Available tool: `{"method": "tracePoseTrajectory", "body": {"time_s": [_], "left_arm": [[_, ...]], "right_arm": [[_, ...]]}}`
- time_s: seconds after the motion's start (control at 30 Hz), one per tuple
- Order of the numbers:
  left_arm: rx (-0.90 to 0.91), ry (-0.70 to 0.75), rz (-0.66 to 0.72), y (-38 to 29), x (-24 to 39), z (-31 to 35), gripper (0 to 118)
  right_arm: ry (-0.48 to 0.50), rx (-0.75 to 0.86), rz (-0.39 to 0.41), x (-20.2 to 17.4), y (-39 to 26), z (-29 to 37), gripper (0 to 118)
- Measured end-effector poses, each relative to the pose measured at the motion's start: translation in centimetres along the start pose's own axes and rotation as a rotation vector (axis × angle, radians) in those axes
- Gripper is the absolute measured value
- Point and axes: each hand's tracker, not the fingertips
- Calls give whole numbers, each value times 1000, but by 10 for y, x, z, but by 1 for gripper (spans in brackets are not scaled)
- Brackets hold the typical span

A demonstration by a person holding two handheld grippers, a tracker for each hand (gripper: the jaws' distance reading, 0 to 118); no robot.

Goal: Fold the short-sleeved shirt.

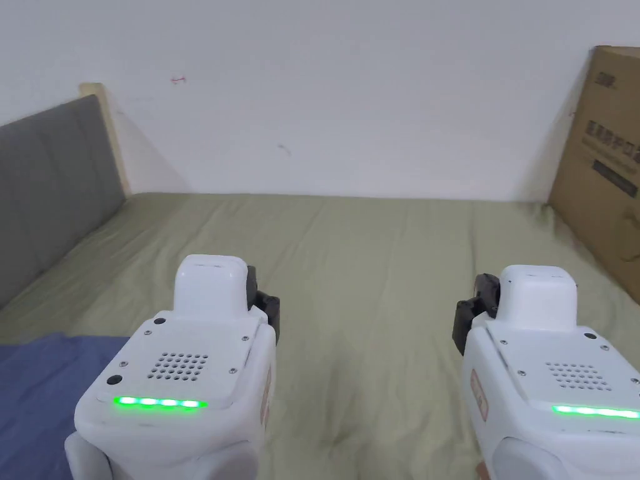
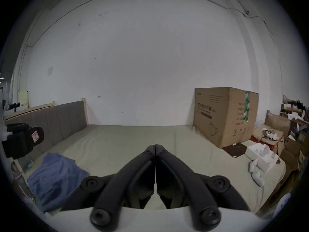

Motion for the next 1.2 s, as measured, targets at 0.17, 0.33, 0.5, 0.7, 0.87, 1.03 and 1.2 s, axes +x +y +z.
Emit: {"method": "tracePoseTrajectory", "body": {"time_s": [0.17, 0.33, 0.5, 0.7, 0.87, 1.03, 1.2], "left_arm": [[16, 181, 7, 7, -47, 30, 0], [12, 384, 47, 10, -104, 71, 0], [-51, 545, 19, 3, -141, 95, 0], [-107, 573, 92, -11, -163, 87, 0], [-282, 499, 162, -52, -189, 34, 0], [-578, 457, 140, -128, -215, -58, 0], [-757, 365, 205, -177, -222, -110, 74]], "right_arm": [[170, 14, 27, -46, 9, -12, 0], [374, -6, 23, -45, 7, 0, 0], [521, -59, 16, -153, 7, -16, 0], [543, -84, 68, -173, -1, -18, 0], [531, -143, 50, -169, -17, -41, 0], [496, -206, 77, -169, -32, -51, 0], [464, -265, 91, -168, -46, -63, 0]]}}
